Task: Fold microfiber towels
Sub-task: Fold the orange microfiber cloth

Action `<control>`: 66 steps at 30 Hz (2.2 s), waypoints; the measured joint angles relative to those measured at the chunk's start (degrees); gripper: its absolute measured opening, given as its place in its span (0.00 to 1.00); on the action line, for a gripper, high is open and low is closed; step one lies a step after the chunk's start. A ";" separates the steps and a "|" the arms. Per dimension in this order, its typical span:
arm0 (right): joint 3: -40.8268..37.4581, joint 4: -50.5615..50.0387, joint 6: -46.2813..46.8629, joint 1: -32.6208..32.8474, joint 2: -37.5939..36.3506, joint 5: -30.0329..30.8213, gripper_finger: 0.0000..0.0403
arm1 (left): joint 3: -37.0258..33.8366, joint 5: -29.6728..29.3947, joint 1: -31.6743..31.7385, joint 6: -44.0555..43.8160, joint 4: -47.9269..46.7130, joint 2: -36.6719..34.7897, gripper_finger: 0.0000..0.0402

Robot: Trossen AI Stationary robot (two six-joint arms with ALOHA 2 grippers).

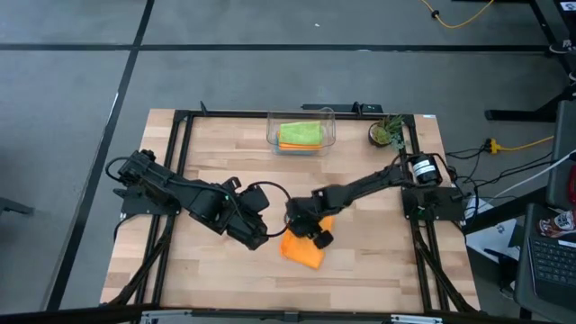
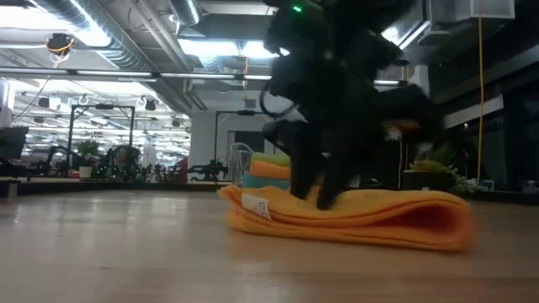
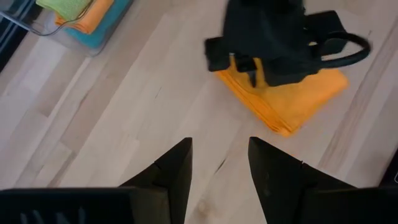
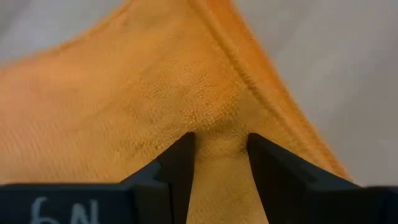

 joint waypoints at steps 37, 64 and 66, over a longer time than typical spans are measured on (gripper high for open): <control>28.40 -60.88 40.65 11.08 -8.01 8.50 0.21 | -0.02 0.04 0.00 -0.01 0.59 0.04 0.37; -14.67 5.32 54.88 13.35 -23.67 12.34 0.21 | -0.02 -1.58 0.00 -0.02 2.84 0.04 0.37; -15.90 7.66 55.12 13.53 -22.62 12.29 0.21 | -0.02 -1.60 0.02 -0.02 3.13 0.04 0.37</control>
